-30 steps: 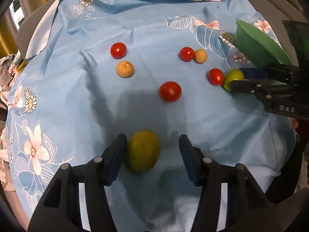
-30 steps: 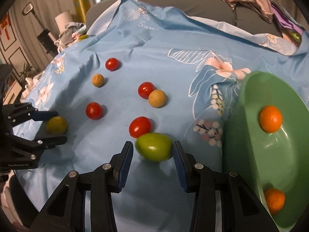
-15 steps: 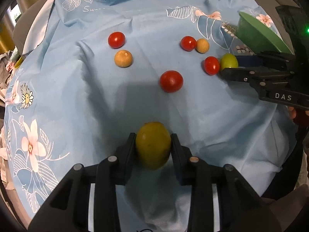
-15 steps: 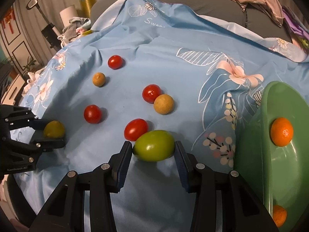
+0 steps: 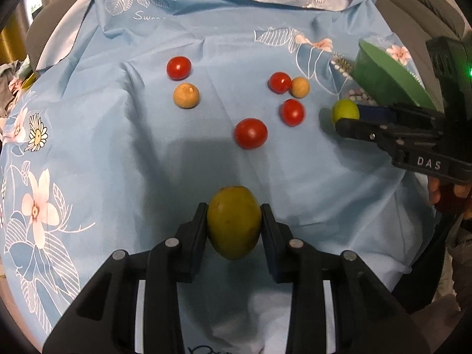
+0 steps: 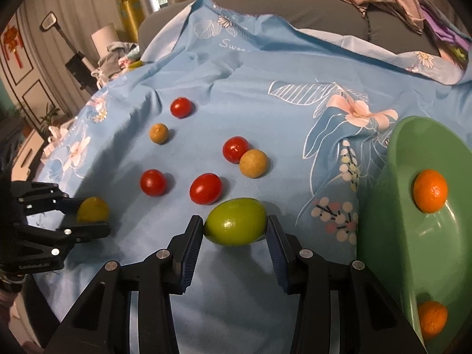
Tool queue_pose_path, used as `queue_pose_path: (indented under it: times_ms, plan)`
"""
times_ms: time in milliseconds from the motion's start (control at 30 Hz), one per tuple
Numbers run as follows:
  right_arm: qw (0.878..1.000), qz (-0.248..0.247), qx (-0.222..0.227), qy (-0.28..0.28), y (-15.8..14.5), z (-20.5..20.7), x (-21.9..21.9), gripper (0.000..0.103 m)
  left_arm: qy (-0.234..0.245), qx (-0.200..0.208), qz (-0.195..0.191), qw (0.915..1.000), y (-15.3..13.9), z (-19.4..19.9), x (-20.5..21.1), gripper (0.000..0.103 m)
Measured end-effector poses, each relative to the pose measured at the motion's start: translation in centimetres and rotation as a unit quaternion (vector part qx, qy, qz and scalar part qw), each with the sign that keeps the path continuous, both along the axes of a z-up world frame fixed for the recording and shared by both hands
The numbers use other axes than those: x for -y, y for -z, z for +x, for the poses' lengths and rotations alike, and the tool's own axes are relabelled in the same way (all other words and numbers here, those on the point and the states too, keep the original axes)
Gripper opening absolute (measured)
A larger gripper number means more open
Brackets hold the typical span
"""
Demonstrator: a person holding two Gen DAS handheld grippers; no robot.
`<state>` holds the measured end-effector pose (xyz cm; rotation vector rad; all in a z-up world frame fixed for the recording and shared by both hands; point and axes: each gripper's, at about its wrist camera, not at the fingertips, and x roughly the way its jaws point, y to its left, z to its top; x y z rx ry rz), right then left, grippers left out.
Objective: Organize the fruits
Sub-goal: 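Carry the lemon and green fruit into the green bowl and open both tools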
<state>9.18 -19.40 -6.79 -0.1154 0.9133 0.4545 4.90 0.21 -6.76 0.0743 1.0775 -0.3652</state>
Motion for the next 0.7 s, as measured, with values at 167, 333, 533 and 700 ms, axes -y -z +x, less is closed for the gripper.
queue_pose_path:
  times_ms: [167,333,533,700]
  plan:
    - [1.0,0.013,0.007,-0.001,-0.7,-1.3,0.2,0.045,0.002,0.009,-0.006,0.9999,-1.0,-0.8,0.8,0.034]
    - [1.0,0.027,0.013,-0.001,-1.6,-2.7,0.8,0.045,0.006,0.018,-0.009,0.9998,-2.0,-1.7,1.6,0.034]
    - [0.999,0.044,0.03,0.008,-3.0,-4.4,1.9,0.045,0.011,0.033,-0.01,0.9993,-3.5,-2.8,2.9,0.034]
    - [0.997,0.053,0.045,0.015,-4.2,-5.6,2.9,0.045,0.019,0.045,-0.01,0.9988,-4.6,-3.4,4.0,0.034]
